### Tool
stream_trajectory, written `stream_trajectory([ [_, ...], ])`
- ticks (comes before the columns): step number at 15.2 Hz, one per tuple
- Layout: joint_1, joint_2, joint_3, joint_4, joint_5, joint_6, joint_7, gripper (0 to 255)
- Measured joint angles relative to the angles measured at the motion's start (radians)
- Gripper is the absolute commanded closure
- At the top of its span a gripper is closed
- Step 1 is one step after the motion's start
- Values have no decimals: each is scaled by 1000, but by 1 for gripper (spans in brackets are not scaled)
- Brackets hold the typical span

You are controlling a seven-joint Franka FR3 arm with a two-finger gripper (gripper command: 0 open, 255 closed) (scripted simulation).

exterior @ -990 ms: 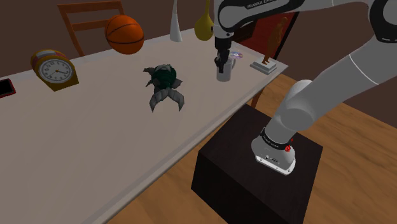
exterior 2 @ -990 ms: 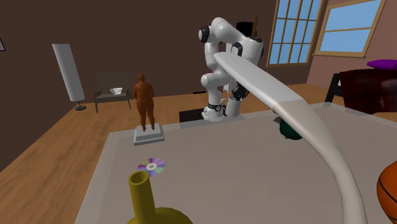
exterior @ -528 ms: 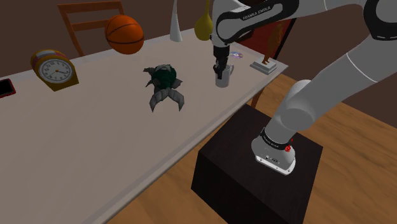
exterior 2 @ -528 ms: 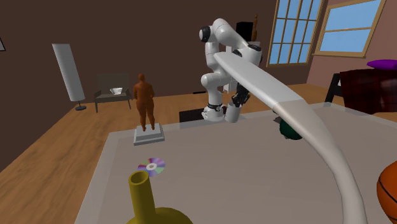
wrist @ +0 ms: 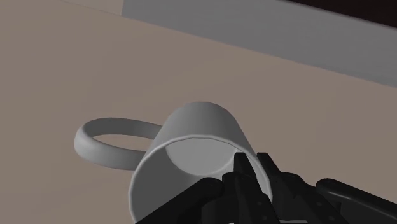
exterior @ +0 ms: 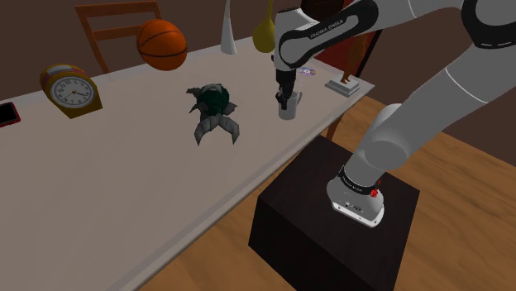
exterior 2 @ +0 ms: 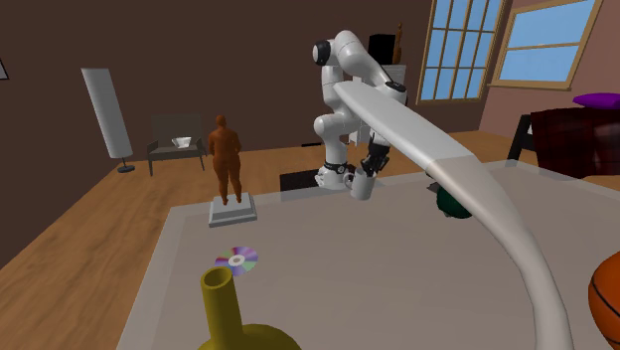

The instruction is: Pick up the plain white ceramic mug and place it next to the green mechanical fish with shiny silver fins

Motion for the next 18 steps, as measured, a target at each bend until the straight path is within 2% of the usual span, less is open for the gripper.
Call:
stream_trajectory([
  [4,0,4,0,0,0,5,0,255],
  [5,0,5,0,0,0,5,0,0],
  [11,0,5,0,0,0,5,0,0],
  [15,6,-24,9,77,8,-99,0,0],
  [18,6,-38,11,93,9,-129,-1,0],
])
